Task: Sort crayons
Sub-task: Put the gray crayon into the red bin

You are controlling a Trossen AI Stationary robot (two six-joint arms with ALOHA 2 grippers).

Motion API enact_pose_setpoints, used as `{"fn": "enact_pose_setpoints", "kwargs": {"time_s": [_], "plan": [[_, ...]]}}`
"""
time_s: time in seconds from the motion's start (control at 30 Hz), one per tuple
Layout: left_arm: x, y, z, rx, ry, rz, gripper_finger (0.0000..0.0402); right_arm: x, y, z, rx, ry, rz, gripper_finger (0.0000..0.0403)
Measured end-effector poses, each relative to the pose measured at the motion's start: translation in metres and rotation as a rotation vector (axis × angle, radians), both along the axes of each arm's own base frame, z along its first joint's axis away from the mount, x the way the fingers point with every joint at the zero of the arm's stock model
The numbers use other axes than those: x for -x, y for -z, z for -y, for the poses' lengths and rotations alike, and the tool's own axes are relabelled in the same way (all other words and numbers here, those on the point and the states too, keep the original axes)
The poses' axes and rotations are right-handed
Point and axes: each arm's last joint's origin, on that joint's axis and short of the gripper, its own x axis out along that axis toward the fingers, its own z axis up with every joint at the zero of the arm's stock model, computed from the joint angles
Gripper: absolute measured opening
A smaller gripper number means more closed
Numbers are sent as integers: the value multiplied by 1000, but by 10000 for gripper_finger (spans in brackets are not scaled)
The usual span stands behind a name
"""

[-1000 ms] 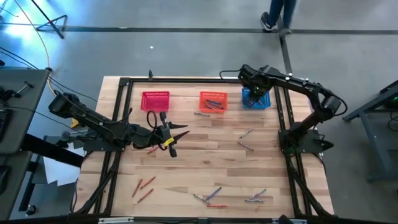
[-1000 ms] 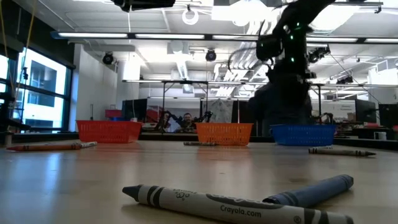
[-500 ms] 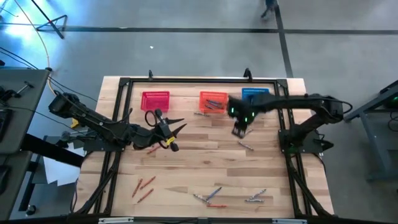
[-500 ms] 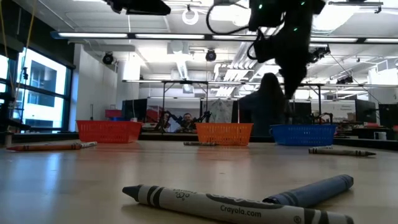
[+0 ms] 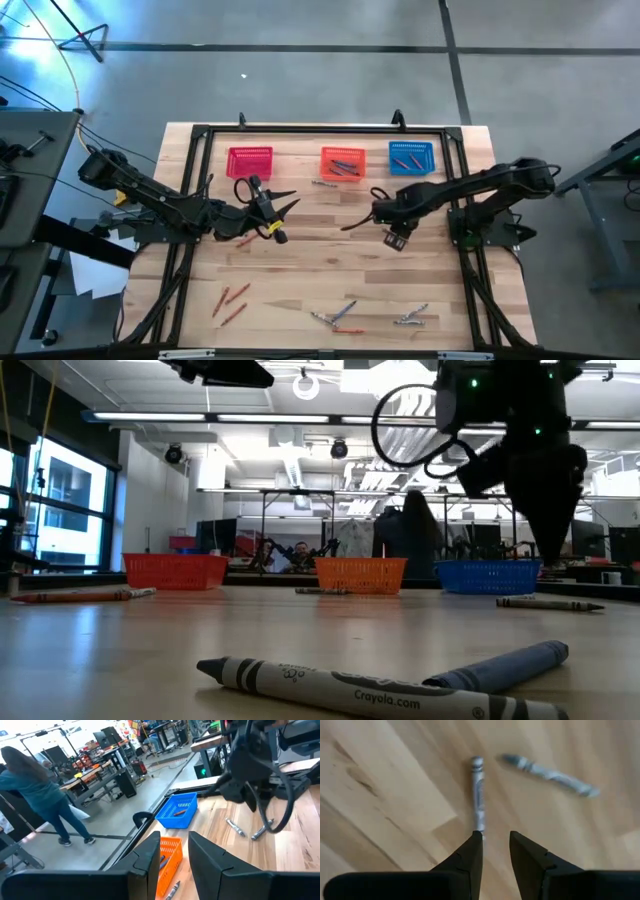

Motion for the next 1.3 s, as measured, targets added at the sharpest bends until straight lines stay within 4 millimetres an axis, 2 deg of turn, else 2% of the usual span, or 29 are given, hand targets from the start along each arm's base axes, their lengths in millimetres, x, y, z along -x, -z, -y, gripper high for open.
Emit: {"fn": "enact_pose_setpoints", "kwargs": {"time_s": [0.17,0.6,0.77,0.9,1.07,1.3], "plan": [[0,0,0,0,0,0,87,-6,12,-1,-50,-1,111,90],[0,0,0,-1,0,-1,87,8,41,9,-109,92,108,90],[0,0,0,-1,0,-1,87,10,47,11,-112,120,123,88],[0,0,0,-1,2,-1,87,11,47,10,-97,124,121,69],[0,0,0,0,5,-1,87,11,47,9,-76,126,118,14],[0,0,0,0,8,-2,87,10,44,8,-60,138,108,4]]}}
